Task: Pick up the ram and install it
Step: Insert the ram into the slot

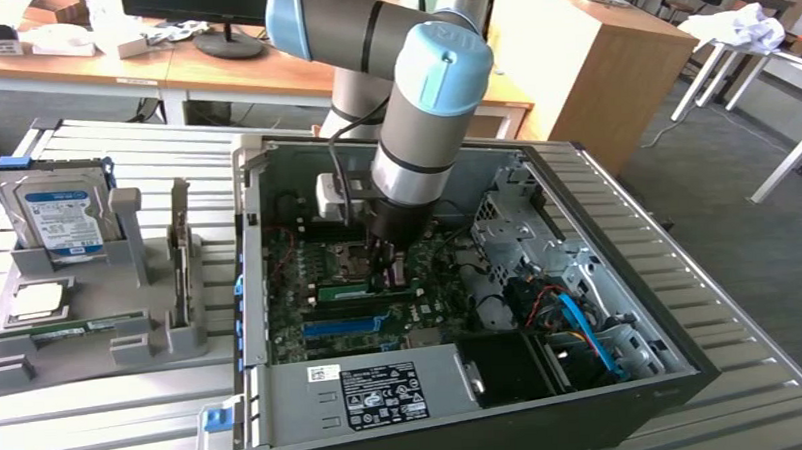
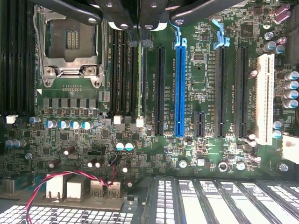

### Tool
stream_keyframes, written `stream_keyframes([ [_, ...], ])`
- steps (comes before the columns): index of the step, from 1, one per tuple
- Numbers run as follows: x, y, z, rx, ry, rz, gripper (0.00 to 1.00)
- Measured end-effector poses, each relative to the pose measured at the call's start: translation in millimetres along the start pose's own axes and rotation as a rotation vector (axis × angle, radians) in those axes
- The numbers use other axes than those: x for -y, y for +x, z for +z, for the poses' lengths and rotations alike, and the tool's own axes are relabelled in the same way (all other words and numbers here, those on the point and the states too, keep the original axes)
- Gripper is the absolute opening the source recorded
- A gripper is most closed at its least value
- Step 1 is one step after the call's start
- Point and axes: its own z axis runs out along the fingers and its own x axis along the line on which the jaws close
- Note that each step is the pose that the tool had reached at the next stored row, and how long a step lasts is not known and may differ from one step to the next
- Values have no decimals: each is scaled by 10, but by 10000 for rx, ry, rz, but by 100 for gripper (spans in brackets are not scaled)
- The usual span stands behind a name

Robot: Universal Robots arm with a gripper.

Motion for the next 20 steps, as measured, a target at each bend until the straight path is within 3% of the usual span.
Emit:
stream_keyframes([
  [20,-9,2,22,66,0,-3,12],
])
